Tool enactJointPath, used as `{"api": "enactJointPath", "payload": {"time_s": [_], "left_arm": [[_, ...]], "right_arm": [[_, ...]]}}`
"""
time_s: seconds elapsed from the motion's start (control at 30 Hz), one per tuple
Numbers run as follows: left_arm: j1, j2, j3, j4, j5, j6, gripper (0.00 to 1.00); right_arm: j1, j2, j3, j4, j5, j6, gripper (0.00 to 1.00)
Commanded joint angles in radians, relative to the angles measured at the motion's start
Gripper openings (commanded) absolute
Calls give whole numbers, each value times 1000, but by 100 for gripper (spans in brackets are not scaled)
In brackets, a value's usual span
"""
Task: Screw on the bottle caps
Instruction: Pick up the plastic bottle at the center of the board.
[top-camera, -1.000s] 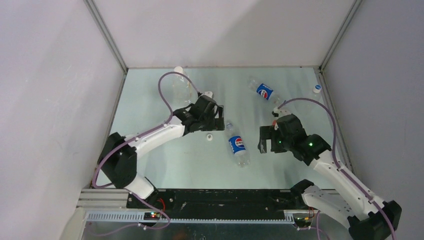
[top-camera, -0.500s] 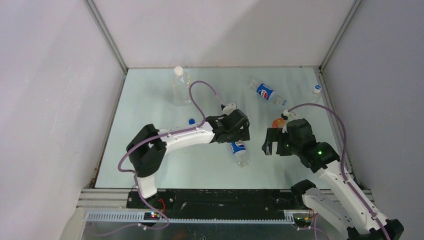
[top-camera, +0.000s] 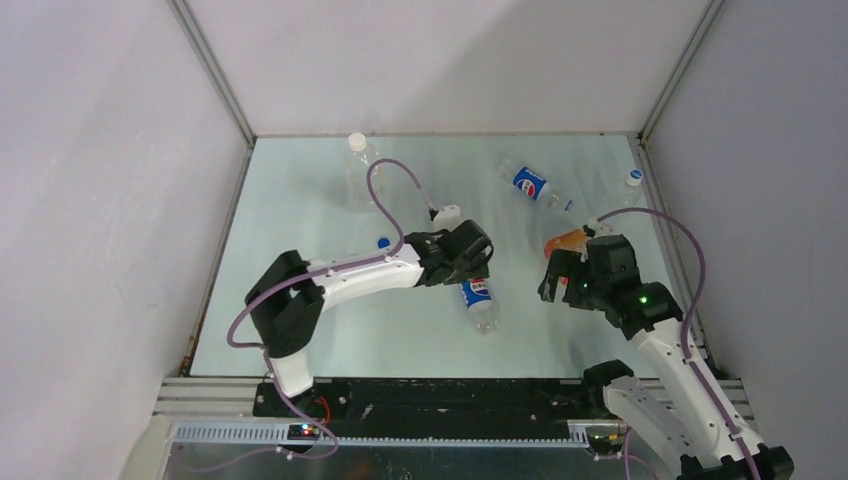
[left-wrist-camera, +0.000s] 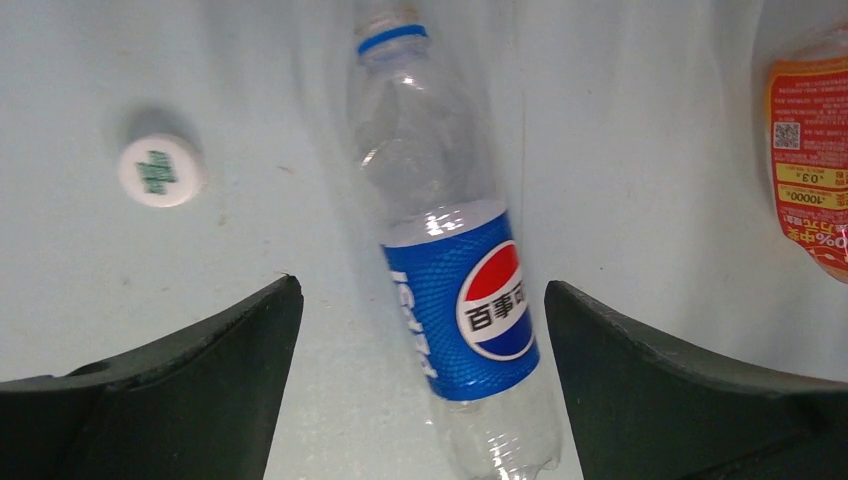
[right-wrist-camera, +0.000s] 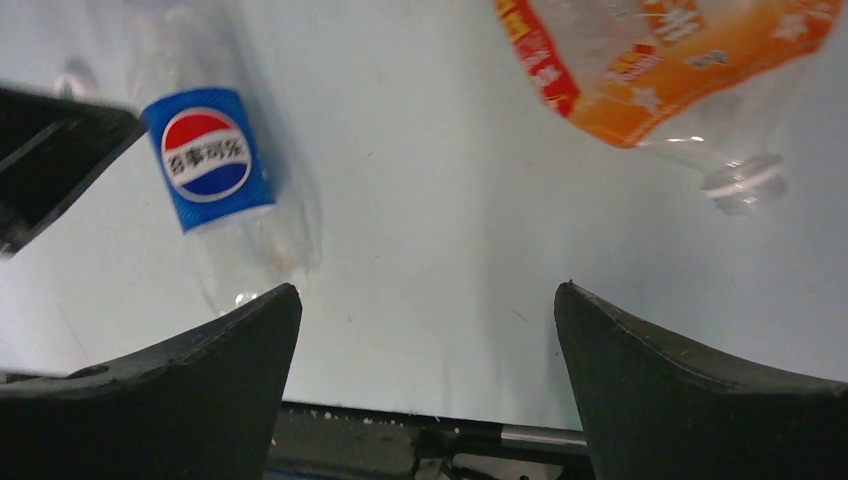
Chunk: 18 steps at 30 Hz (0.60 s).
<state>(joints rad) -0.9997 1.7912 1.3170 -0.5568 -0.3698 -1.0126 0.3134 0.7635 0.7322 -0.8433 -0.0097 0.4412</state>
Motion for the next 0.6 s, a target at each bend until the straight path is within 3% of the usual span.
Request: {"api": "enactJointPath", "payload": {"time_s": [0.0,0.37,0.57], "left_arm": [[-2,-134,-36,-38,-126,19,97],[20,-355,-189,-10,-221,245,96],[43,-473,-273,26,-234,383,96]], "right_arm": [[-67,-19,-13,7,146,125,99],[-294,18,-82,14,246,557,99],[-417,-56,-154,8,296,807,89]]}}
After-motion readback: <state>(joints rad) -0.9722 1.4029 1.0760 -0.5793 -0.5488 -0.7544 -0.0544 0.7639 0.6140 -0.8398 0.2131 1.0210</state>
